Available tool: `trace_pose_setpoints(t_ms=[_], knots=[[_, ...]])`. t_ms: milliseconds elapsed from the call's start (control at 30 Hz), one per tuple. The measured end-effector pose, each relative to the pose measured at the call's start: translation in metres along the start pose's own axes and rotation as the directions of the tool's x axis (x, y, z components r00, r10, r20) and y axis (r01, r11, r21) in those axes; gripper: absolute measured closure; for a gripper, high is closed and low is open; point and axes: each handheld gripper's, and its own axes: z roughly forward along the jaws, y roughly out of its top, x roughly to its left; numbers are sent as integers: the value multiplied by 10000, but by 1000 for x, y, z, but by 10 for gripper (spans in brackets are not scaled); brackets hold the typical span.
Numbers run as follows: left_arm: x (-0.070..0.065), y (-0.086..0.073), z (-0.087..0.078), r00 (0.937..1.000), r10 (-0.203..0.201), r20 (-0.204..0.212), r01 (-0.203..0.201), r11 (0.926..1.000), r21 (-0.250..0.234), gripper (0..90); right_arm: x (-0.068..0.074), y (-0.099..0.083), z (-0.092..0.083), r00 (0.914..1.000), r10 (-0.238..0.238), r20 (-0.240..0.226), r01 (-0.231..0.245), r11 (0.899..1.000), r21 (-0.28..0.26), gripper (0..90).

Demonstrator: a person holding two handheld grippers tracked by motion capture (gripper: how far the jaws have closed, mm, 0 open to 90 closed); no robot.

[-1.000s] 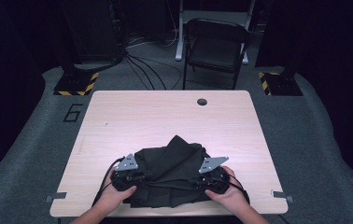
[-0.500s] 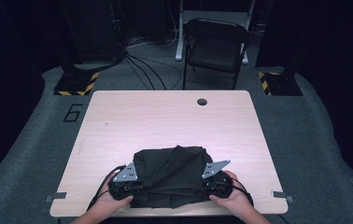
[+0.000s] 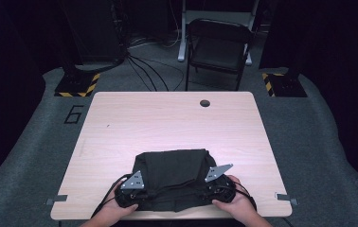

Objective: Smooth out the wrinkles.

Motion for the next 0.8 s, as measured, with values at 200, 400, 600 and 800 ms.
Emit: trace_pose_setpoints(t_ms=[200, 400, 600, 800], knots=[[-1, 0, 1, 10000, 96, -5, -96, 9999, 52, 860, 9, 2, -17, 9993, 145, 348, -117, 9969, -776, 588], [0, -1, 1, 10000, 23, 3, -23, 10000, 26, 860, 9, 15, -35, 9982, 348, 497, -258, 9851, -1700, 520], [1, -1, 1, 10000, -20, 97, 20, 10000, -8, 860, 11, 37, -47, 9979, -107, 644, 236, 9791, -2020, 501], [3, -1, 1, 9996, -197, 218, 198, 9998, -47, 860, 12, 52, -49, 9926, -937, 769, 1054, 9805, -1657, 432]])
